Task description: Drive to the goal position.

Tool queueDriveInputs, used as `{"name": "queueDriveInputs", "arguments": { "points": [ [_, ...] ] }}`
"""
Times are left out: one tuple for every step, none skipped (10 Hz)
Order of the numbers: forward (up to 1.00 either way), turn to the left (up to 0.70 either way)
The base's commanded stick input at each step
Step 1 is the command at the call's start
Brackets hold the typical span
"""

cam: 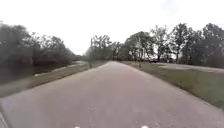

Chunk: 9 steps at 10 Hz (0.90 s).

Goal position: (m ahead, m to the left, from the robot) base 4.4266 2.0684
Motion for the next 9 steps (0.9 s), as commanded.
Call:
{"name": "queueDriveInputs", "arguments": {
  "points": [
    [0.70,0.00],
    [0.70,0.00],
    [0.70,0.00],
    [0.70,0.00],
    [0.70,0.00],
    [0.70,0.00],
    [0.70,0.00],
    [0.70,0.00],
    [0.70,0.00]
  ]
}}
